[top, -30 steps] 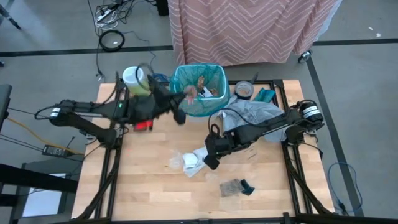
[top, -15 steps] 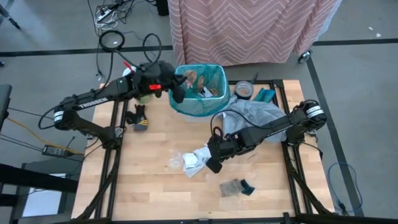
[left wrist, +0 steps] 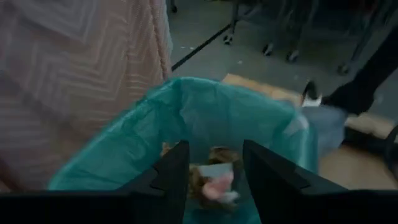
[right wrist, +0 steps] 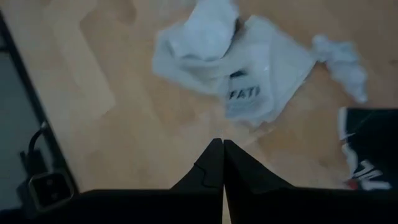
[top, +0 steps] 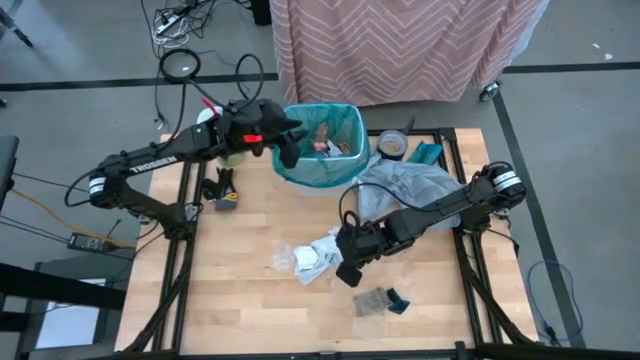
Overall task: Place trash/remove bag and relplace
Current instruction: Put the transparent plastic material into the trash bin
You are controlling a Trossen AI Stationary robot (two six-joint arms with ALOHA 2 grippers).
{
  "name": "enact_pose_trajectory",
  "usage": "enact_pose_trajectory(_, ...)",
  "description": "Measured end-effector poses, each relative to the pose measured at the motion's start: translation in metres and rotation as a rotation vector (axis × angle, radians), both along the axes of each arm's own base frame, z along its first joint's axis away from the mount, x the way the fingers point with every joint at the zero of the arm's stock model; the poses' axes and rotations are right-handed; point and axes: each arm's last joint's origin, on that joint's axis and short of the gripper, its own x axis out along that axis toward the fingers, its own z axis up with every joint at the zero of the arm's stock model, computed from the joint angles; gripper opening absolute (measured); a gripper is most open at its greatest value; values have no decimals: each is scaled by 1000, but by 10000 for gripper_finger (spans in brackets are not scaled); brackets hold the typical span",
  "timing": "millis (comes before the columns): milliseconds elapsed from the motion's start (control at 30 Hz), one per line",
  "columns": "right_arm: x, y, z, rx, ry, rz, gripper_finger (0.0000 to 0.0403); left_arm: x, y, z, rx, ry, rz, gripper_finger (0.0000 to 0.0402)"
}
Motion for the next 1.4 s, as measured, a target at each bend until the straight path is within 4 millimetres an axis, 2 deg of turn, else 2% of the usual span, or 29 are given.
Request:
enact_pose_trajectory(167,-8,15,-1,-8,19,58,0,-5,-15,26,-196,-100,-173,157)
enact_pose_trajectory(267,-17,27,-3,-22,62,83,0,-7,-40,38,-242,-80,-344,138)
enact_pose_trajectory(367,-29,38,-5,-41,121,107,0,-7,-72,30,-283,42,-463,113)
enact_pose_trajectory(500,-47,53,-8,-72,196,122,0,-19,-108,4,-303,345,-520,89)
enact_pose_trajectory(667,-61,68,-13,-90,222,115,0,-28,-136,-41,-300,570,-420,86)
enact_pose_trajectory(767,-66,73,-14,-83,227,103,0,-28,-148,-65,-271,595,-410,93)
enact_pose_trajectory(867,-68,77,-14,-78,227,96,0,-25,-157,-98,-248,642,-441,108)
enact_pose_trajectory(1067,-71,81,-14,-77,227,110,0,-24,-162,-157,-293,600,-439,148)
enact_pose_trajectory(1267,-73,83,-14,-74,228,113,4,-30,-178,-187,-349,542,-483,185)
enact_pose_trajectory(1400,-73,83,-14,-72,228,106,4,-34,-194,-196,-307,529,-519,198)
